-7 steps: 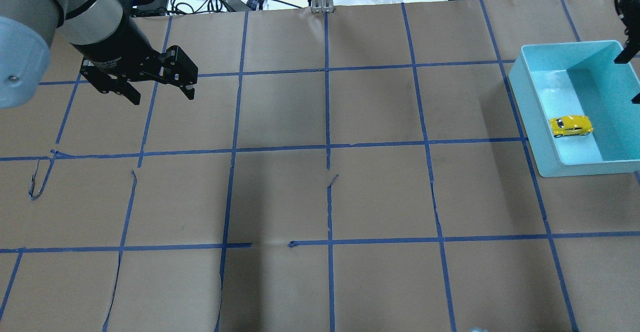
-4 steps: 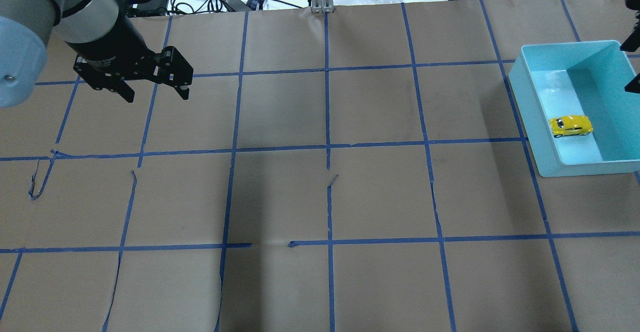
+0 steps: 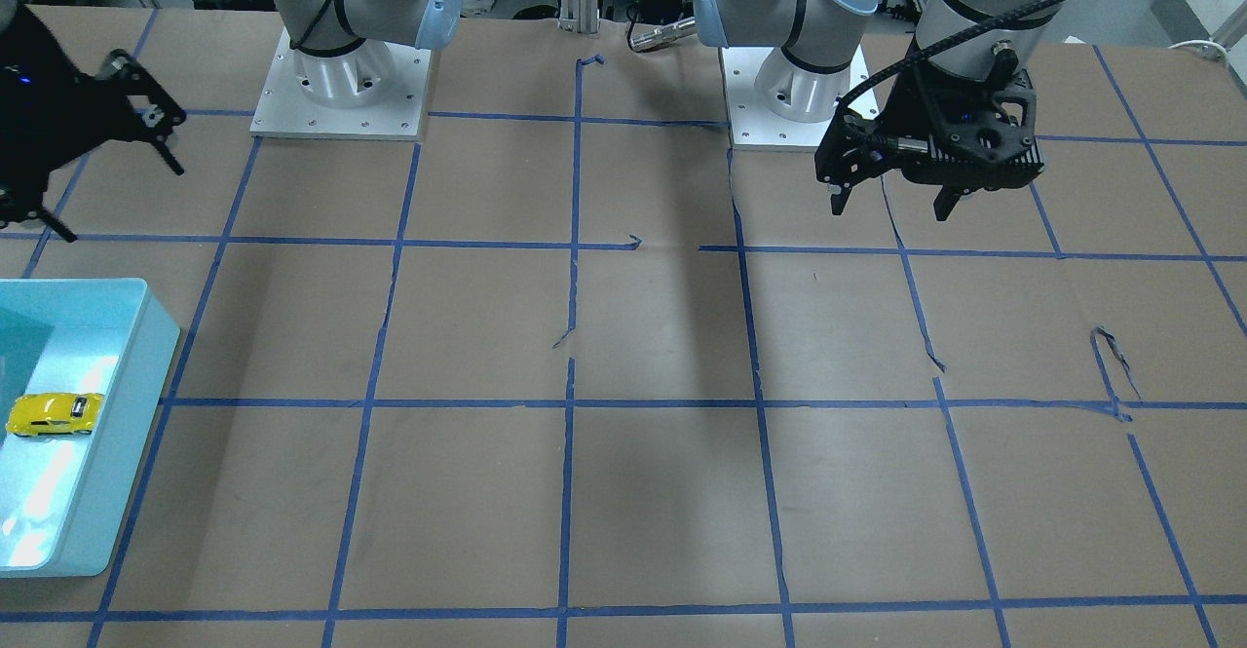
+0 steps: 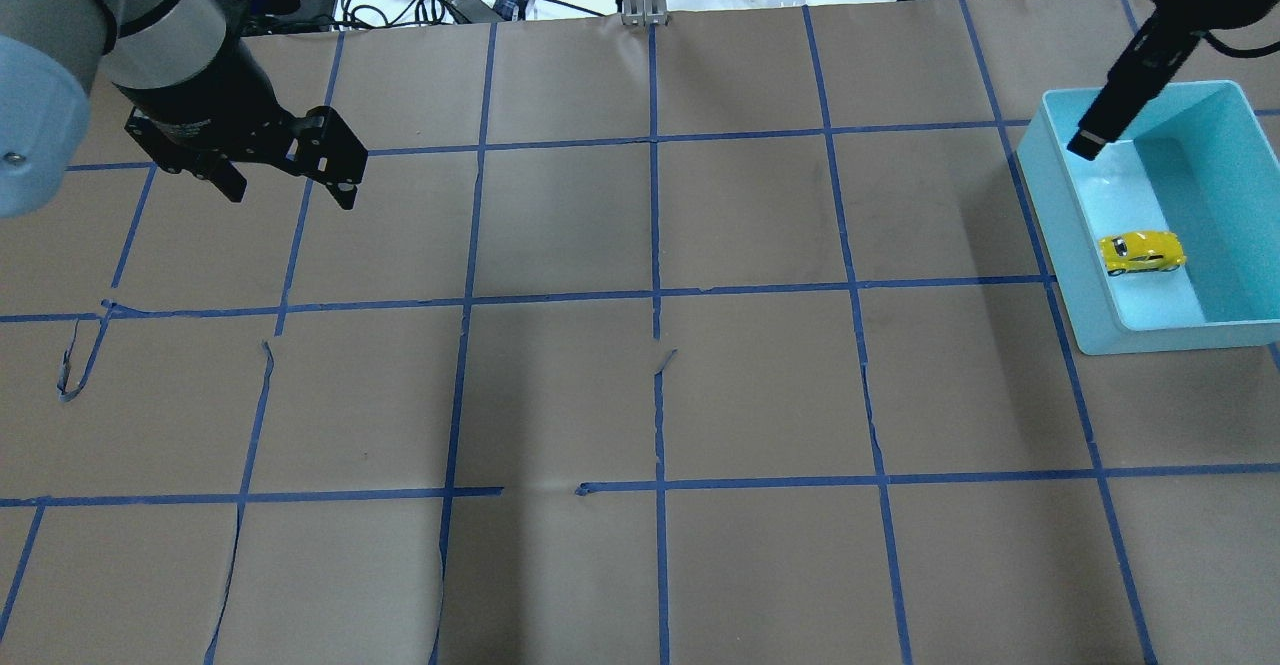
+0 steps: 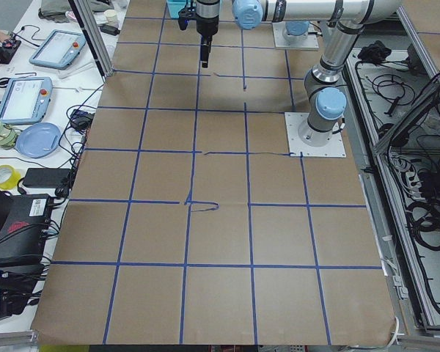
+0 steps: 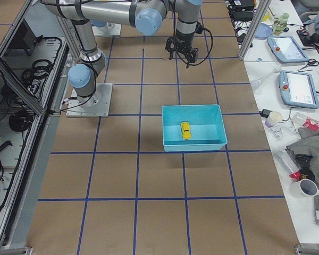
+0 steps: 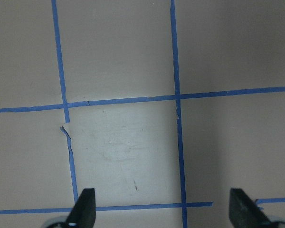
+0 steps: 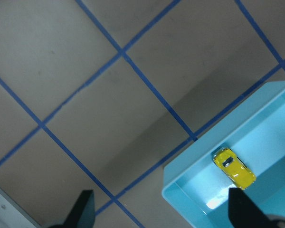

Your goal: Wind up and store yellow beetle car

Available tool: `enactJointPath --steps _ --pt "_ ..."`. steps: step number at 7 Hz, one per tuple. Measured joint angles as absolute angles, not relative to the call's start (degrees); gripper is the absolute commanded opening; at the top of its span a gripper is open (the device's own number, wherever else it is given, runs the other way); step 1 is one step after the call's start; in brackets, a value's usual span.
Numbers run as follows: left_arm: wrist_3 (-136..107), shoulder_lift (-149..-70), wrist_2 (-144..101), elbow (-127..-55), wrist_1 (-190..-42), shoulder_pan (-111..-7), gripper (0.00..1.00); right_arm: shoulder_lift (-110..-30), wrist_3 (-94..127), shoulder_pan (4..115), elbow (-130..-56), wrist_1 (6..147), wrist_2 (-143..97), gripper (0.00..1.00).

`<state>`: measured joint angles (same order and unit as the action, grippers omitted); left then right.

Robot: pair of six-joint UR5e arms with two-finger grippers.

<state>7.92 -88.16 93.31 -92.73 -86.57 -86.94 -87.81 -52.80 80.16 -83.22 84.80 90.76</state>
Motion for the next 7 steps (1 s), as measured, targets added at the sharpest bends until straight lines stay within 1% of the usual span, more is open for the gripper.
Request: enactJointPath --steps 2,4,5,7 --pt "8.0 -88.1 93.2 -92.7 -86.6 -86.9 1.00 -88.2 -33.5 87.1 -83.2 85.2 89.9 1.00" --pt "7.9 -88.1 93.3 -92.8 -86.6 -87.1 1.00 -88.2 -17.5 90.4 -83.2 85.3 89.5 1.00" --pt "8.1 -88.1 93.2 -92.8 -86.6 -87.1 1.00 -88.1 -12.1 91.2 -83.2 85.4 89.3 1.00" --pt "8.4 -88.1 93.1 -92.8 -86.6 -86.9 1.00 -87.7 -8.7 91.7 -83.4 86.8 89.1 1.00"
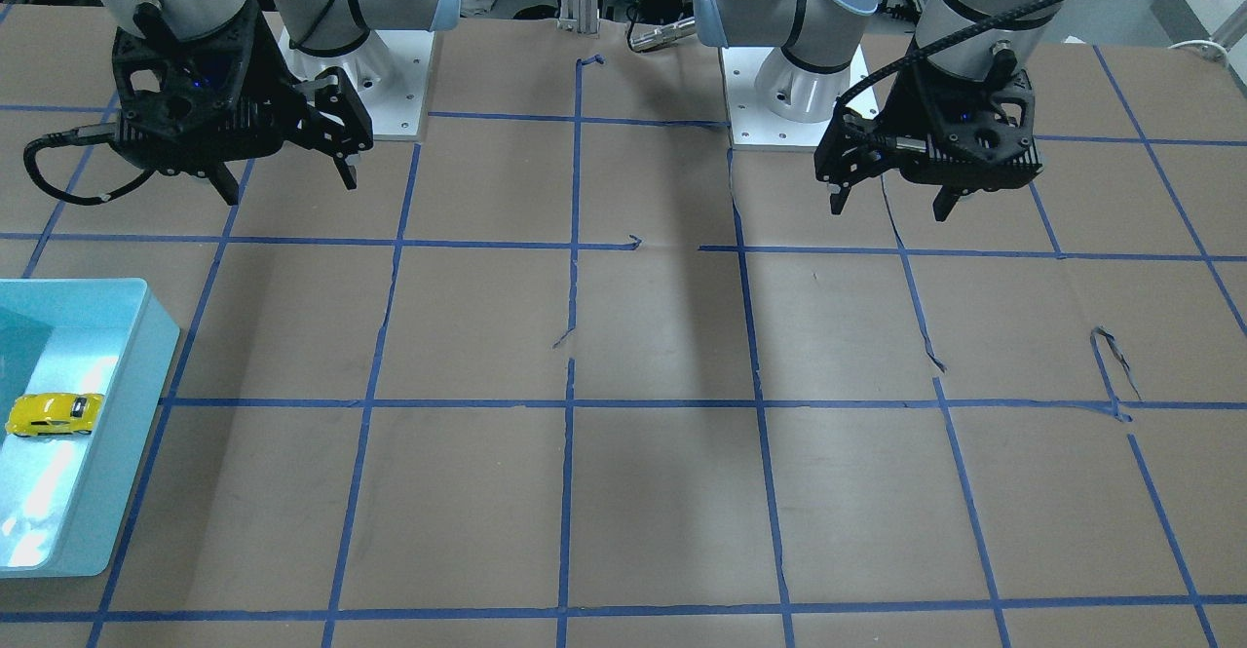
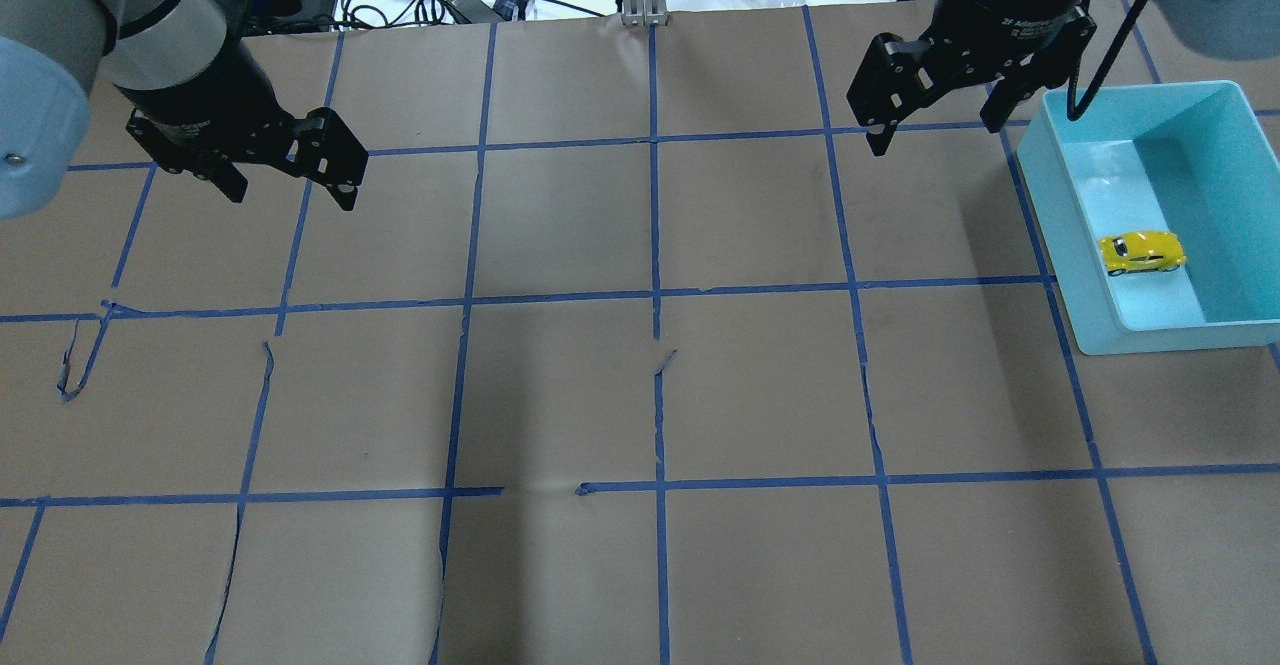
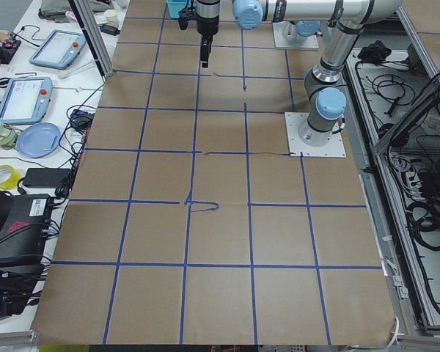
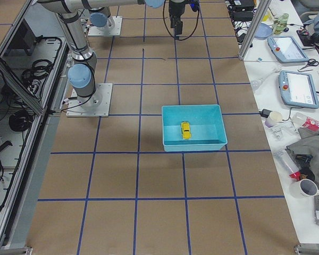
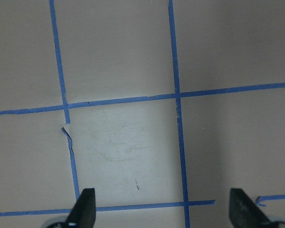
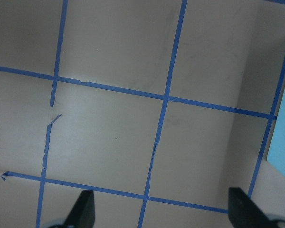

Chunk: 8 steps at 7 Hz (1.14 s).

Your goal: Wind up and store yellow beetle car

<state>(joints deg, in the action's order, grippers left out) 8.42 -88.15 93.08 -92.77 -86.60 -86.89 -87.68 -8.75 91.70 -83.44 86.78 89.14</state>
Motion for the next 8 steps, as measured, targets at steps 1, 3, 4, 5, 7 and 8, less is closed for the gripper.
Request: enactJointPath --steps 1,3,4,5,7,8 --pt "8.5 -88.2 93.0 -92.7 -86.6 -86.9 1.00 -87.6 -8.4 91.7 -83.5 87.8 89.1 1.00" --pt "8.6 -88.1 92.9 -92.5 -86.5 -86.8 1.00 -87.4 -8.3 91.8 -83.7 88.8 89.1 1.00" --pt "8.7 -88.1 93.0 -92.5 -86.5 -86.6 1.00 -87.4 -8.3 91.8 -83.7 89.0 89.1 1.00" --pt "8.8 -88.0 92.6 -92.5 -86.5 -86.5 1.00 -87.4 -8.3 91.8 -83.7 89.0 89.1 1.00" --pt "8.6 -88.1 89.5 -92.5 -86.6 -86.8 1.00 -87.4 -8.4 91.7 -83.9 88.9 89.2 1.00" --pt "8.7 -88.1 88.9 -92.4 -86.6 -86.7 1.00 -87.4 -8.4 91.7 -83.9 88.9 89.3 1.00"
